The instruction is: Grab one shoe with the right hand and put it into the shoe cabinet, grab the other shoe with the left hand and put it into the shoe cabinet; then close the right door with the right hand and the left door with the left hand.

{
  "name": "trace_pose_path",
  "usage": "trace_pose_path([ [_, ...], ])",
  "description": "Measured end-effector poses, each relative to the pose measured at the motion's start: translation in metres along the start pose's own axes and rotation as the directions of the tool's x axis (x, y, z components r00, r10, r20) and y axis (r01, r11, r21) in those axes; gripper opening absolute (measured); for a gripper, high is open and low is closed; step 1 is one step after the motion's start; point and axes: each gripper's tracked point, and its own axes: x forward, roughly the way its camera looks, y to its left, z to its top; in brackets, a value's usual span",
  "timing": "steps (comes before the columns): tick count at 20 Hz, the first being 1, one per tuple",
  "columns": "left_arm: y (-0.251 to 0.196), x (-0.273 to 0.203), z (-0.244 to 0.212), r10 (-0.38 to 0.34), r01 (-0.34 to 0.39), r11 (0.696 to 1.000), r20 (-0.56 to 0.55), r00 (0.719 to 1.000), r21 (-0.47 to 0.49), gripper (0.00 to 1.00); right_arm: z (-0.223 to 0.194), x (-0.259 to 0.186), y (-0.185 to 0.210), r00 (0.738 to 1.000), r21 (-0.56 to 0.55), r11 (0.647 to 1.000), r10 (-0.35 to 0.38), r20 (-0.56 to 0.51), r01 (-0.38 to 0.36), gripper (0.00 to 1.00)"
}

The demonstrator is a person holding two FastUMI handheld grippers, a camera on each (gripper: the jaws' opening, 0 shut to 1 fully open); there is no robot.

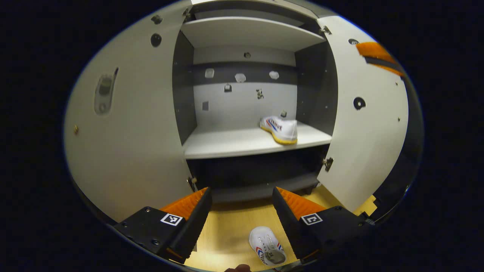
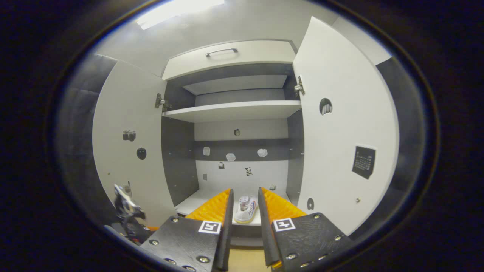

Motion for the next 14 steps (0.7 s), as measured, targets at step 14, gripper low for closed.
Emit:
trace_pose_path([
  [14, -0.034, 0.043, -0.278, -0.15, 0.118, 0.989, -0.599, 0.786, -0.092, 0.86, -0.003, -0.041, -0.057, 0.992, -0.039, 0.991, -0.128, 0.001, 0.128, 0.36],
])
